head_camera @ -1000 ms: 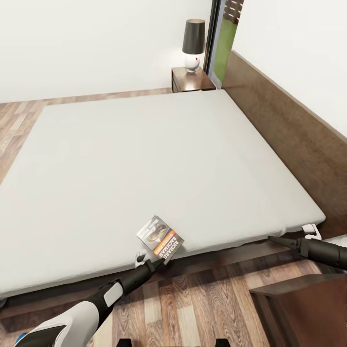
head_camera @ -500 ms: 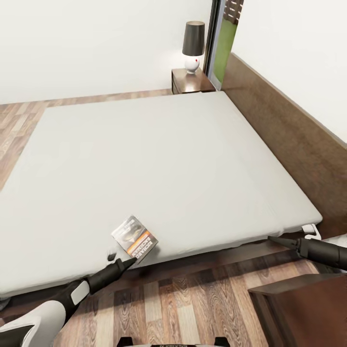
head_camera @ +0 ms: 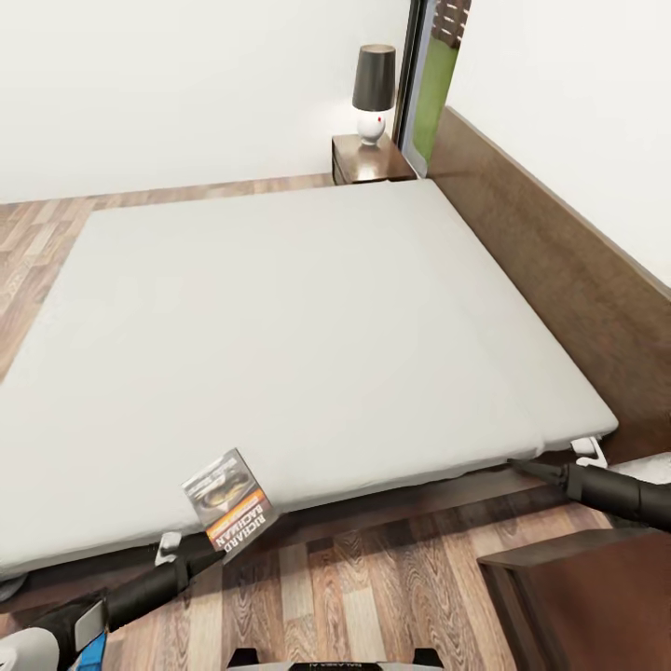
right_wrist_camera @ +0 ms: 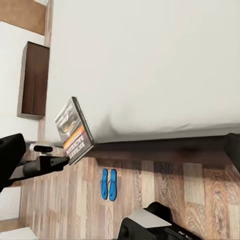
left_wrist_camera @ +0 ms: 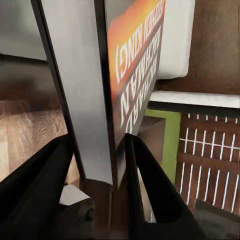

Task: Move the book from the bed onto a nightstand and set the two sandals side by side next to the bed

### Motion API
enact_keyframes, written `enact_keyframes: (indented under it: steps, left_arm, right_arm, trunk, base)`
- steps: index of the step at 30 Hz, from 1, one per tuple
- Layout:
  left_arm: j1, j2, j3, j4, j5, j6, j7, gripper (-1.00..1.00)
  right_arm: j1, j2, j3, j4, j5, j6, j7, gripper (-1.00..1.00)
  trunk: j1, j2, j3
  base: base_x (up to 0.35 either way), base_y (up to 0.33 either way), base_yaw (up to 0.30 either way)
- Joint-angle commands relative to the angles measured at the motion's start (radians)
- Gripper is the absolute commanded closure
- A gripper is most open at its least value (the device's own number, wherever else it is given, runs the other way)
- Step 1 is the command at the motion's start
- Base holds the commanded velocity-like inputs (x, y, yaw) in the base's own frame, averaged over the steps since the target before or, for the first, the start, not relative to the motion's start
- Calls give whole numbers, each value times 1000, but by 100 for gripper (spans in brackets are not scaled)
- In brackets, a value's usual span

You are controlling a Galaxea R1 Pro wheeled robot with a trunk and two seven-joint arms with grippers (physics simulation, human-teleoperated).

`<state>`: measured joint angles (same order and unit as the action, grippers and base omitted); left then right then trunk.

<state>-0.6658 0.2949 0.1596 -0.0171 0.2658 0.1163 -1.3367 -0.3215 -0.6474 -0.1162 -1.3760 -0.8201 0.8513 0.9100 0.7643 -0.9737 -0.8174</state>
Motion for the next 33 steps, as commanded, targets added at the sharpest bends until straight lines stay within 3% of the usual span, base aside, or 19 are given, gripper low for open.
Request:
enact_keyframes:
  steps: [1, 5, 6, 8, 15, 22, 33]
  left_arm:
    - [4, 15, 8, 1, -6, 5, -15, 100]
    - [10, 33, 8, 1, -6, -2, -40, 100]
    - [12, 37, 8, 1, -7, -4, -68, 100]
    - [12, 39, 8, 1, -7, -4, -90, 100]
    - [12, 40, 8, 2, -7, -4, -105, 100]
    - [12, 39, 6, 2, -7, -4, -108, 100]
    - [12, 35, 6, 2, -7, -4, -107, 100]
  right_arm:
    - [-1, 13, 0, 2, 12, 5, 2, -100]
    - [-1, 35, 0, 4, 103, 5, 4, -100]
    - [-1, 41, 0, 4, 156, 5, 5, -100]
    - [-1, 42, 0, 5, 173, 5, 6, -100]
    - [-1, 44, -1, 9, 185, 5, 6, -100]
    - [-1, 44, -2, 82, 185, 6, 7, -100]
    - [-1, 44, -2, 86, 187, 5, 7, -100]
  trunk:
    - [-4, 7, 3]
    - [-19, 35, 15]
    - [-23, 42, 18]
    - [-31, 56, 25]
    - [-57, 105, 47]
    - [-84, 154, 69]
    - [-126, 231, 103]
  base:
    - [0, 0, 0]
    - [0, 0, 0]
    - [0, 0, 0]
    - [0, 0, 0]
    - [0, 0, 0]
    - [0, 0, 0]
    - [0, 0, 0]
